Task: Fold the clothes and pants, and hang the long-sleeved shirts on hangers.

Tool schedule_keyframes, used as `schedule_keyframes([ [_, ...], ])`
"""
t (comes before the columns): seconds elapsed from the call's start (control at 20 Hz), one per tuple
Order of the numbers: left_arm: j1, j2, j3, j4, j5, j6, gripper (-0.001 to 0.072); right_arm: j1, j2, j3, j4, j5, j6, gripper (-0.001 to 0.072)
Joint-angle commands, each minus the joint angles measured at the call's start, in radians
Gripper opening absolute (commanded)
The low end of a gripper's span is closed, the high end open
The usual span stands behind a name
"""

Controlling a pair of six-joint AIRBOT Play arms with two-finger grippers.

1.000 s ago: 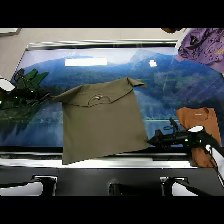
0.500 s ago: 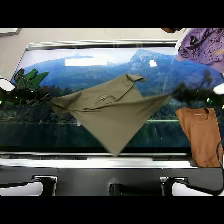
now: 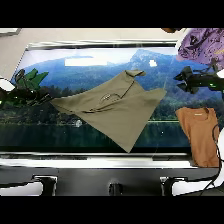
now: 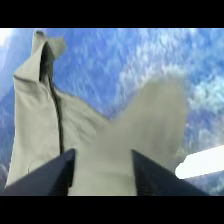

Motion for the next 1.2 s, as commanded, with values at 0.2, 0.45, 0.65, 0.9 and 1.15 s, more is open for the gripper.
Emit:
schedule_keyframes([
  [0.2,0.001,0.0,0.0,0.0,-0.01,0.0,0.0016,-0.109,0.176,-0.195,-0.074,0.261,-0.185,0.0424],
  [0.45,0.001,0.0,0.0,0.0,-0.021,0.0,0.0017,-0.013,0.471,-0.853,0.224,0.088,-0.286,0.0419],
  [0.65,0.001,-0.001,0.0,0.0,-0.021,0.0,0.0017,0.233,0.551,-1.118,0.314,0.014,-0.304,0.0473],
  [0.9,0.001,-0.001,0.0,0.0,-0.029,0.0,0.0017,0.47,0.551,-1.141,0.259,-0.078,-0.184,0.0486],
  [1.15,0.001,-0.001,0.0,0.0,-0.027,0.0,0.0016,0.48,0.551,-1.141,0.239,-0.04,-0.15,0.048],
])
